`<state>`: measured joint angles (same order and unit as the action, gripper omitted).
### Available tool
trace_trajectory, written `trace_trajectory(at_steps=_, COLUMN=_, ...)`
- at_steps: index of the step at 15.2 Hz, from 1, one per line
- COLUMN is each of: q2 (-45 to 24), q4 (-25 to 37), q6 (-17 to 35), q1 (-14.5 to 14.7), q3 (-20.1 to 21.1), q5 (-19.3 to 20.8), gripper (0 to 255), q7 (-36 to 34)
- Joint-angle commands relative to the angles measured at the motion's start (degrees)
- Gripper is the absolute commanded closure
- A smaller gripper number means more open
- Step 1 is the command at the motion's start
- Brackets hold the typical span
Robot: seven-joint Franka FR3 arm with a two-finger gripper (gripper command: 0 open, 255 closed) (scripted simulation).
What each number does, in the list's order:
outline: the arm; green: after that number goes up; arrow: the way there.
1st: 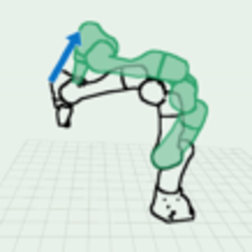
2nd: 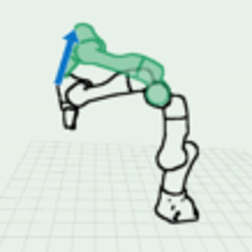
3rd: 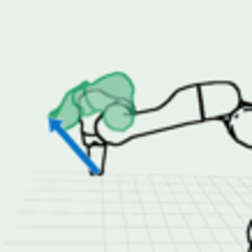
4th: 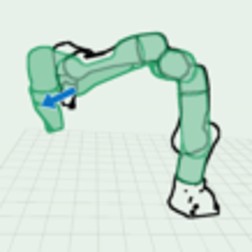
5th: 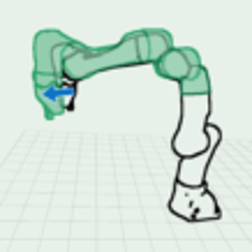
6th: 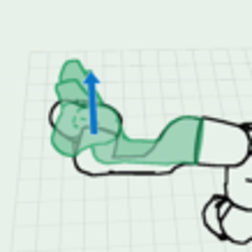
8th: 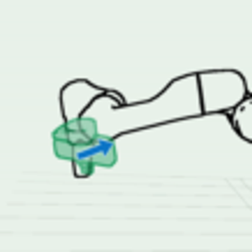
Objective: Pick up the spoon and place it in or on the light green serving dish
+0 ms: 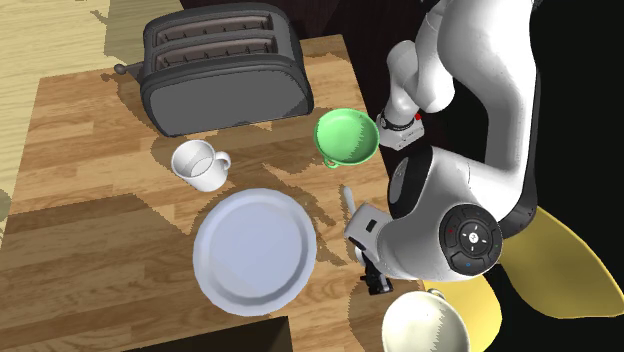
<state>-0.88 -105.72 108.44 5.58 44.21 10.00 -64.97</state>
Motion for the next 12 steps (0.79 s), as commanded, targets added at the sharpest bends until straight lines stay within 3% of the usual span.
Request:
trace_trajectory(at_steps=1, q2=-0.3, q4=-1.4, q6=1.6, q1=0.0, q3=-0.1, q5=0.4, gripper=0, q7=-0.3)
trace_trajectory(at_steps=10, q2=-0.7, q4=-2.3, q6=2.8, q1=-0.1, q3=-0.1, q5=0.7, gripper=0, q7=-0.5)
trace_trajectory(at_steps=11, q2=-0.7, q4=-2.3, q6=2.8, q1=-0.1, q3=-0.1, q5=0.7, gripper=255, q7=-0.5)
trace_trajectory(at_steps=12, q2=-0.7, q4=-2.3, q6=2.8, q1=-0.1, q3=-0.1, q5=0.7, gripper=255, q7=-0.5)
